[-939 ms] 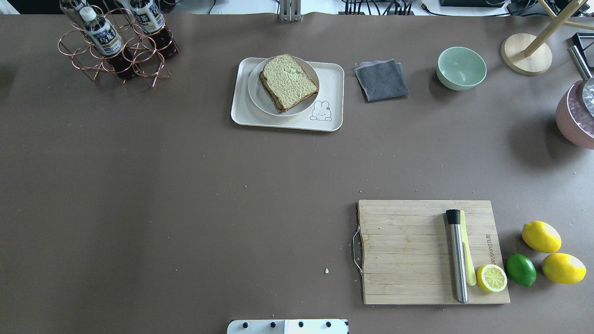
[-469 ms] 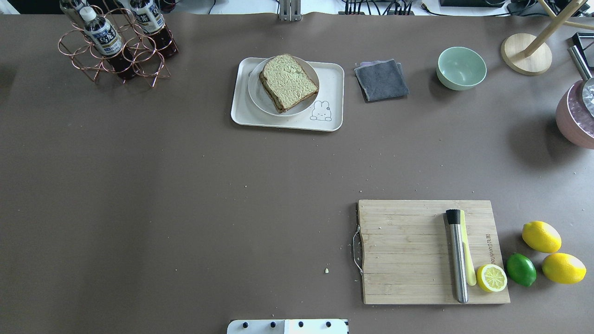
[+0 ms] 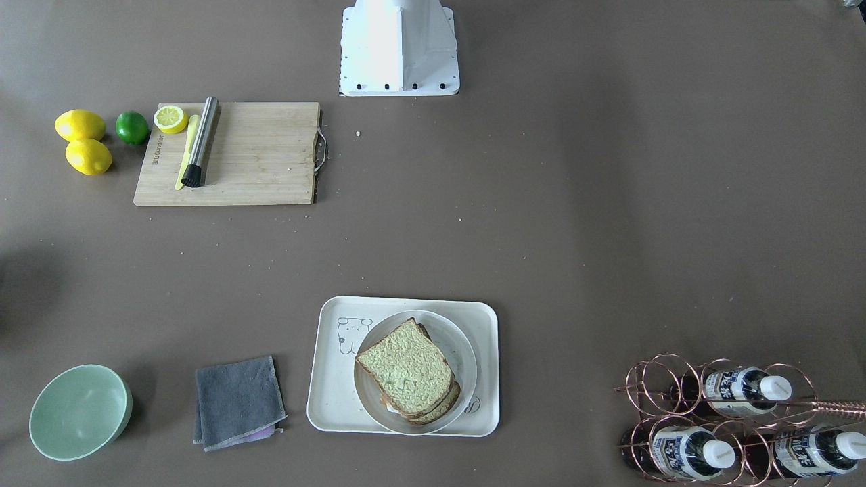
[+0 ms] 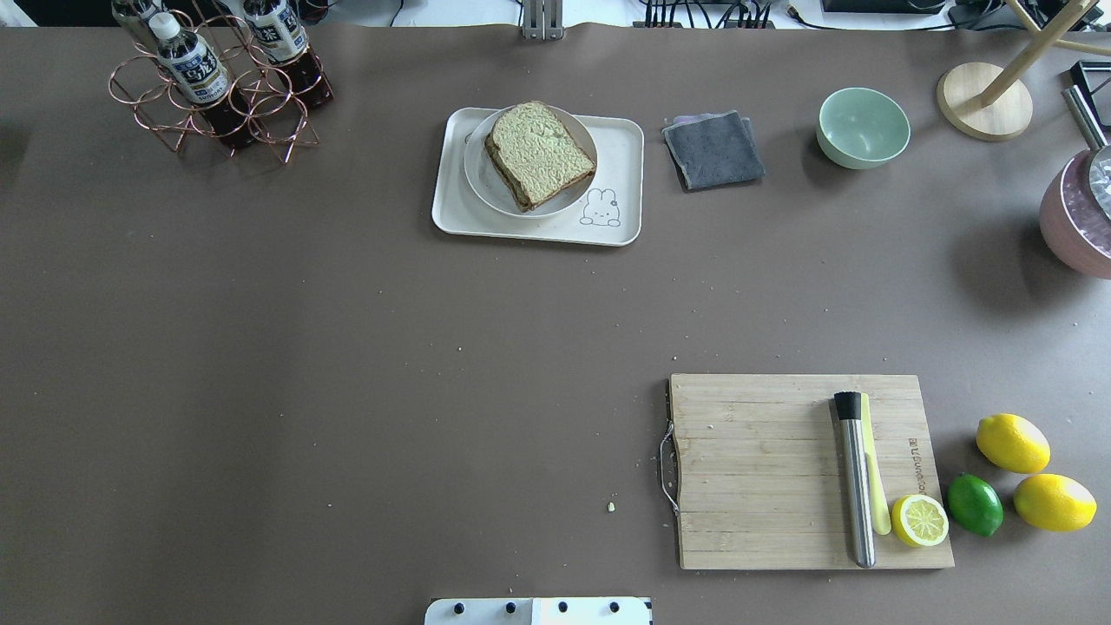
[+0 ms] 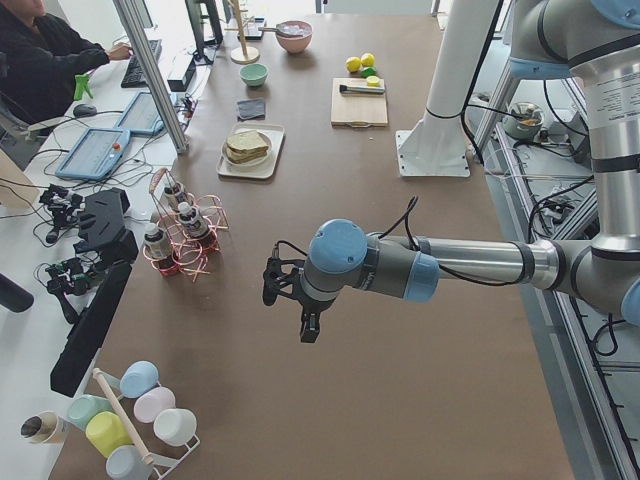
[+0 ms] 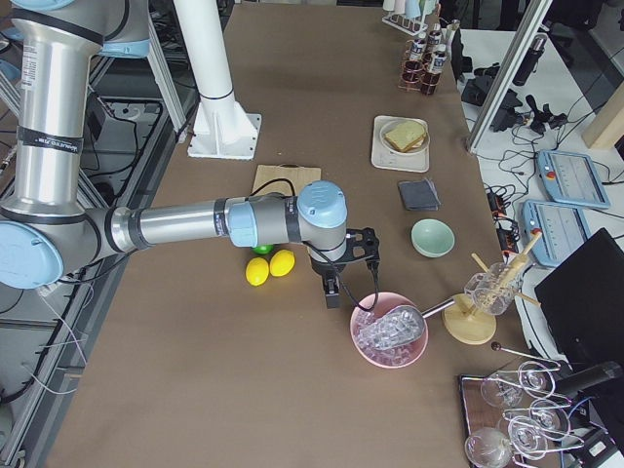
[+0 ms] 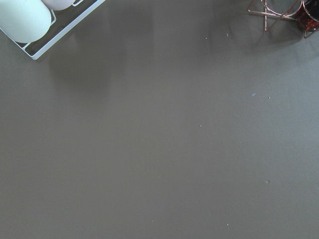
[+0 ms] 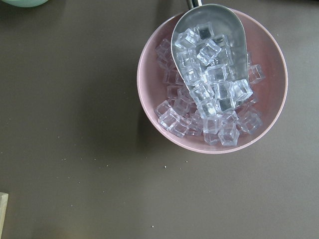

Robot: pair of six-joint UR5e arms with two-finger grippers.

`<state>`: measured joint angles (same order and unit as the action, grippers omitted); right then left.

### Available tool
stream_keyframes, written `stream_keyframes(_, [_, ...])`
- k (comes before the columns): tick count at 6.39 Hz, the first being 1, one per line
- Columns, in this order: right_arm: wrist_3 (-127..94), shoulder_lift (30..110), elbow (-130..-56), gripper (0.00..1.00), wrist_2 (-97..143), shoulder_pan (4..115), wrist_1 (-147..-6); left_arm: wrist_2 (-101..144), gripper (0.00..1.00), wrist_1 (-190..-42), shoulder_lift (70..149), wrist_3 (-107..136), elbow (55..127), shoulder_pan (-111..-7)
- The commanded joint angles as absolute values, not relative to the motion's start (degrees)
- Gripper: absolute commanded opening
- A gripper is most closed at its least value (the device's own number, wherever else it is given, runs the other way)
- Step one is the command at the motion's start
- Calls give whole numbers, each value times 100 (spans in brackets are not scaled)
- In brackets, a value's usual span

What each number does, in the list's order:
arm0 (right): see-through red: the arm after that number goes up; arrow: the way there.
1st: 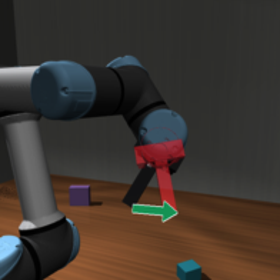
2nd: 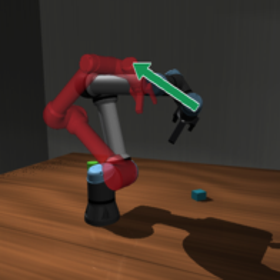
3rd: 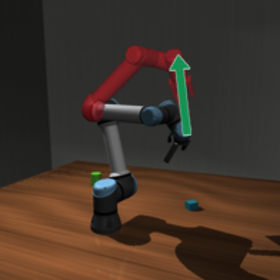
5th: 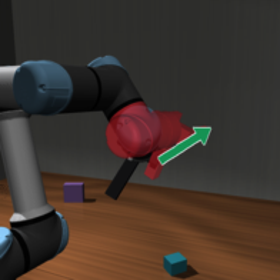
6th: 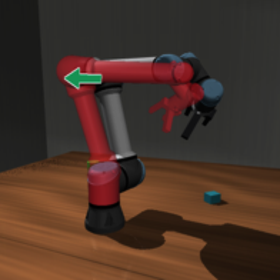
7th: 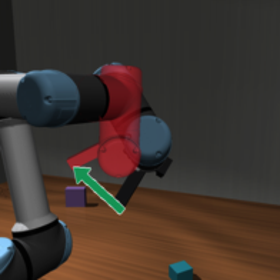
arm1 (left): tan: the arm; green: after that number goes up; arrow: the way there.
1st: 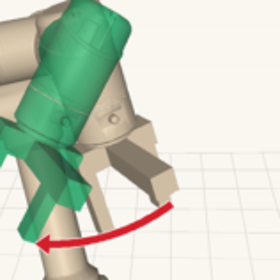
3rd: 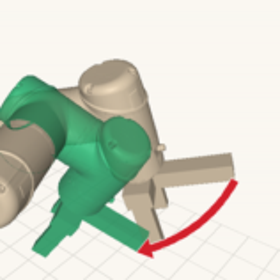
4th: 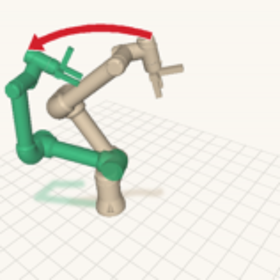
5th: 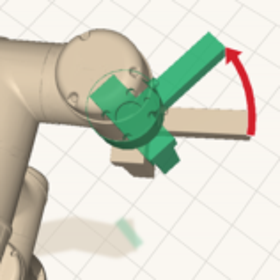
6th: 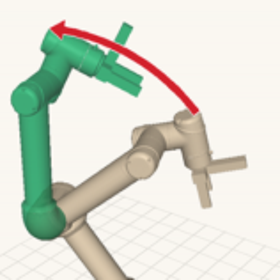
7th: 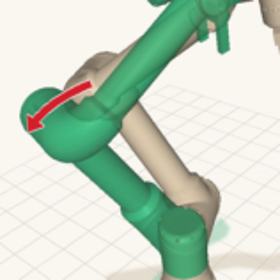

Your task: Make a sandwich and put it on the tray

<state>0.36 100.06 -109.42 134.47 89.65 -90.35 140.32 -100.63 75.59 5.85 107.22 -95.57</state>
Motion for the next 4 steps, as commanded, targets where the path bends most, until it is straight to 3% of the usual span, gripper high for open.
stream_keyframes(1, [26, 10028, -10960, 100, 13421, 8965, -9035, 14019, 98, -10063, 7567, 589, 10723, -9554])
stream_keyframes(4, [18, 9985, -10942, 100, 13403, 8956, -9035, 14010, 98, -10055, 7594, 589, 10696, -9554])
